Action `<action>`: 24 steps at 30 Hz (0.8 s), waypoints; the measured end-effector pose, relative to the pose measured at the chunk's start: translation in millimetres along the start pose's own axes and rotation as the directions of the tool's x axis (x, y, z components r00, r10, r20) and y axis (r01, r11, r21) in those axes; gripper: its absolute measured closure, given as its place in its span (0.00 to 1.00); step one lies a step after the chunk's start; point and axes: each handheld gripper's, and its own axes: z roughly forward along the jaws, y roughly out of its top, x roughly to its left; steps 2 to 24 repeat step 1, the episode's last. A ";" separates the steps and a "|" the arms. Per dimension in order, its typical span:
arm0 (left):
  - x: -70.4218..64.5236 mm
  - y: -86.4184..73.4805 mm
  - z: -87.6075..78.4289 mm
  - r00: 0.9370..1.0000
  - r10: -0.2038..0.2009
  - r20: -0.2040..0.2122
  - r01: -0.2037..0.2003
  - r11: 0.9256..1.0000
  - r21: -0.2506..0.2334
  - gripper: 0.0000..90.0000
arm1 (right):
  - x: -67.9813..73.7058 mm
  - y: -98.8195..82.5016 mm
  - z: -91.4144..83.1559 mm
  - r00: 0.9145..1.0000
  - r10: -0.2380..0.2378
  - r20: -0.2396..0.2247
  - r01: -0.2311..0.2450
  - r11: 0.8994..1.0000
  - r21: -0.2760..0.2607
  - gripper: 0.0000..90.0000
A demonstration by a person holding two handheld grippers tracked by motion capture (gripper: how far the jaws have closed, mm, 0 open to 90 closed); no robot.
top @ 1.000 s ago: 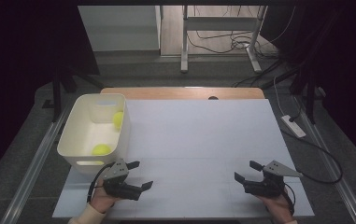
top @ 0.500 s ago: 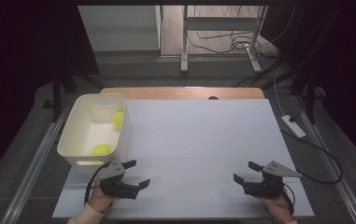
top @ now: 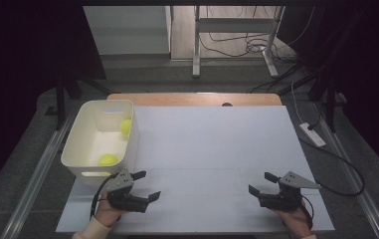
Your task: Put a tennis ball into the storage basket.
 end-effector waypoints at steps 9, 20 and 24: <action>0.1 0.2 0.0 1.000 -0.002 -0.001 0.002 1.000 -0.002 0.11 | -0.6 -0.3 1.0 1.000 0.001 -0.003 -0.001 1.000 0.000 0.17; 0.1 0.2 0.0 1.000 -0.002 -0.001 0.002 1.000 -0.002 0.11 | -0.6 -0.3 1.0 1.000 0.001 -0.003 -0.001 1.000 0.000 0.17; 0.1 0.2 0.0 1.000 -0.002 -0.001 0.002 1.000 -0.002 0.11 | -0.6 -0.3 1.0 1.000 0.001 -0.003 -0.001 1.000 0.000 0.17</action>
